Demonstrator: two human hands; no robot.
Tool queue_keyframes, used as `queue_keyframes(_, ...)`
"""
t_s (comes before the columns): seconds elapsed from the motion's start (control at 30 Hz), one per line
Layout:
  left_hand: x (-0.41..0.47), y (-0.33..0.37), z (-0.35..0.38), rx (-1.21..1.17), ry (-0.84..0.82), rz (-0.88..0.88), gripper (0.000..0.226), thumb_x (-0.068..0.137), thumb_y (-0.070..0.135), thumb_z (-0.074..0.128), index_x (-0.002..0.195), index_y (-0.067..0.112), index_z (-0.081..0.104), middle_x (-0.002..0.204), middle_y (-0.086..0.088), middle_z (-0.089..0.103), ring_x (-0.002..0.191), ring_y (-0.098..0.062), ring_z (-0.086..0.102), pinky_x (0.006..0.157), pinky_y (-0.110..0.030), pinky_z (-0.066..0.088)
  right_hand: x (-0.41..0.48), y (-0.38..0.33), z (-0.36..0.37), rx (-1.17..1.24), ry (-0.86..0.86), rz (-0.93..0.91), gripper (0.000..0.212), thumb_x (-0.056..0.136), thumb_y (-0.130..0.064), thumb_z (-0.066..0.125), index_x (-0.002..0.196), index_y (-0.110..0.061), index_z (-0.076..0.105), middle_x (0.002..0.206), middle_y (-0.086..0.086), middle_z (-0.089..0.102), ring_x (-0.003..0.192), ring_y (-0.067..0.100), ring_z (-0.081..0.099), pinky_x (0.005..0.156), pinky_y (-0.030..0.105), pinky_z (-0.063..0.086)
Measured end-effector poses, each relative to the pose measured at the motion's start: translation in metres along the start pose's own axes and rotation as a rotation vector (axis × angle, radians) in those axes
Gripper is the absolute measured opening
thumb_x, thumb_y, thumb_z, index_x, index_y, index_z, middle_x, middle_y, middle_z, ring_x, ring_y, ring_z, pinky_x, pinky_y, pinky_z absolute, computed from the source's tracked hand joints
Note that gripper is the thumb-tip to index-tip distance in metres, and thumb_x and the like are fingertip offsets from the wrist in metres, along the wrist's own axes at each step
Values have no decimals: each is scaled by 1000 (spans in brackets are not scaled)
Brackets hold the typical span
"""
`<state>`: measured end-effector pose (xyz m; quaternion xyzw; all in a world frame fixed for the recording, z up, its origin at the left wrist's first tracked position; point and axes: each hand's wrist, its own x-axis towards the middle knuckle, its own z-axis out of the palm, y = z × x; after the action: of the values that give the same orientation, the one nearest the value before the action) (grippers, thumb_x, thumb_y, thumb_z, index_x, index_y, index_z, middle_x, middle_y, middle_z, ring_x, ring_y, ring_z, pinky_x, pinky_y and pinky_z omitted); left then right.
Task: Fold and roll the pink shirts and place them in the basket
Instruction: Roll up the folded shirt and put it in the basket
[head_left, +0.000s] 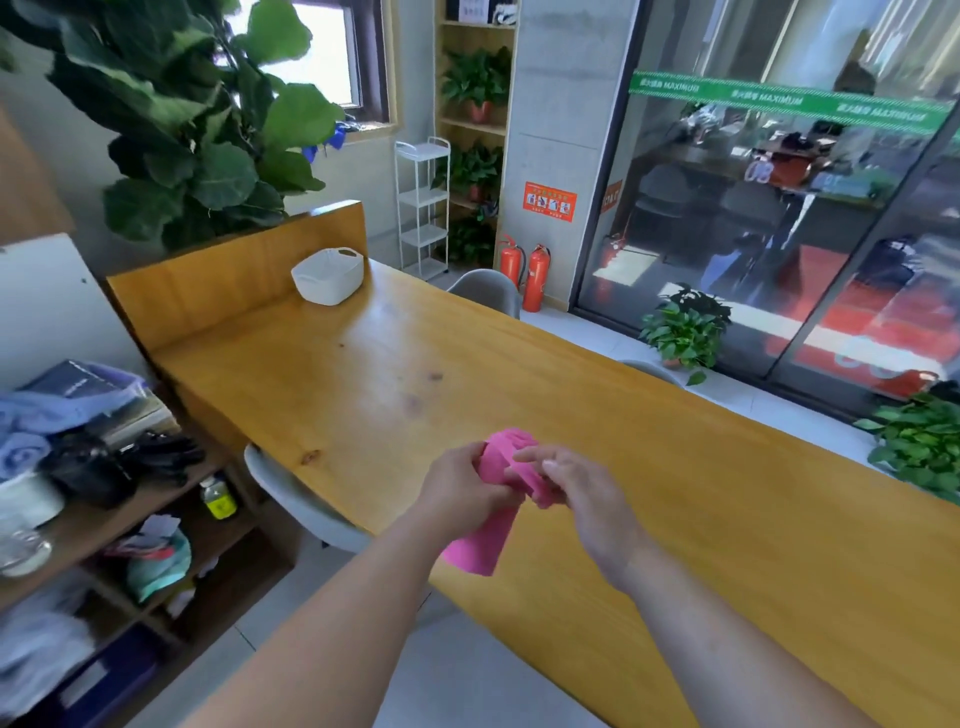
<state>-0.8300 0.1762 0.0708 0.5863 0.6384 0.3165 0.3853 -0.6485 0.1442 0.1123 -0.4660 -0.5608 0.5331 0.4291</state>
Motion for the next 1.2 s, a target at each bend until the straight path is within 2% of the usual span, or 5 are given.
queue_keyframes(0.23, -20, -38, -35, -617, -358, -97, 72, 80, 24, 90, 144, 32, 57, 131, 1, 72, 118, -27, 71, 104, -56, 57, 19, 3, 41, 279, 85, 119, 41, 109, -26, 39, 127, -5, 69, 117, 27, 74, 97, 29, 57, 93, 47, 45)
queue_keyframes(0.5, -25, -81, -81, -433, 66, -168, 64, 70, 45, 95, 124, 31, 63, 116, 3, 74, 94, -17, 77, 81, -42, 66, 27, 9, 105, -73, -76, 33, 33, 108, -19, 42, 120, -10, 70, 92, 15, 74, 79, 22, 58, 78, 37, 49)
queue_keyframes(0.77, -40, -107, -127, 65, 134, -19, 81, 67, 55, 86, 132, 41, 41, 128, 13, 53, 106, -10, 61, 82, -35, 59, 76, -20, 180, -542, -189, 43, 29, 107, -30, 38, 126, -37, 59, 79, 1, 69, 78, 17, 65, 69, 33, 45)
queue_keyframes(1.0, -49, -140, -187, 18, 282, -79, 108, 67, 55, 88, 159, 36, 33, 137, 10, 52, 115, -9, 58, 87, -28, 55, 107, -12, 237, -660, -460, -50, 32, 103, -29, 41, 129, -34, 59, 106, -5, 73, 104, 14, 64, 98, 42, 51)
queue_keyframes(1.2, -41, -189, -238, -353, 490, -268, 89, 75, 38, 96, 150, 32, 50, 131, 11, 61, 109, -6, 63, 76, -21, 55, 149, 41, 270, -438, -499, -46, 30, 101, -26, 46, 126, -37, 61, 103, -7, 76, 114, 11, 67, 110, 44, 46)
